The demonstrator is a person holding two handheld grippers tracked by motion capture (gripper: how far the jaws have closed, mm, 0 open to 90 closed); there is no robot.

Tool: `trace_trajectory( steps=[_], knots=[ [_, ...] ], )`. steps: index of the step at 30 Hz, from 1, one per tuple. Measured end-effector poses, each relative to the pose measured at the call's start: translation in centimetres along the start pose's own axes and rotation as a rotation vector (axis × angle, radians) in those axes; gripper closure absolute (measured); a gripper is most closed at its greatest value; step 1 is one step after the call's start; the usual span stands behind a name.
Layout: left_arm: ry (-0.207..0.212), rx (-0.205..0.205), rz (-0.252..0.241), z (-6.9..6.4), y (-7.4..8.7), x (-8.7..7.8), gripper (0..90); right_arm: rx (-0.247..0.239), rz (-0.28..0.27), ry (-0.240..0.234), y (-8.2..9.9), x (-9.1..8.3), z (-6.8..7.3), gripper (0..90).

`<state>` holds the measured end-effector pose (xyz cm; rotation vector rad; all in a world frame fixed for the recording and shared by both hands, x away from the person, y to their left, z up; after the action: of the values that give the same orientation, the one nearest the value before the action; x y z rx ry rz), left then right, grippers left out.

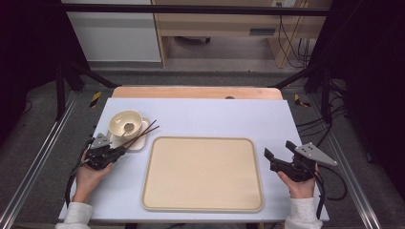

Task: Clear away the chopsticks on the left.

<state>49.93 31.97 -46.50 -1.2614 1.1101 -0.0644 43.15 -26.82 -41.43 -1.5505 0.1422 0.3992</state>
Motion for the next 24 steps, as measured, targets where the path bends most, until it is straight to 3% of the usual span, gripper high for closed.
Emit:
trace_trajectory(
  steps=[10, 24],
  knots=[
    [0.020, 0.007, -0.038, -0.8, -0.3, -0.6, 85.1, 0.002, -0.011, 0.000, -0.1, -0.1, -0.2, 13.9],
    [0.006, 0.024, -0.090, -2.9, -0.6, -2.0, 85.1, 0.006, -0.015, -0.002, -0.2, -0.3, -0.2, 13.7]
  ],
)
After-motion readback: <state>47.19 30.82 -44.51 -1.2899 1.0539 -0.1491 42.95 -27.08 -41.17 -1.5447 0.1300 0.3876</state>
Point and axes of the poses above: each handheld gripper's, and its own axes: x roughly forward along the jaws, y roughly out of its underside, z roughly to its left, the point moved 1 cm from there along x, roughly forward along the jaws, and after that the axes turned 12 degrees about y, right-handed, at the moved point
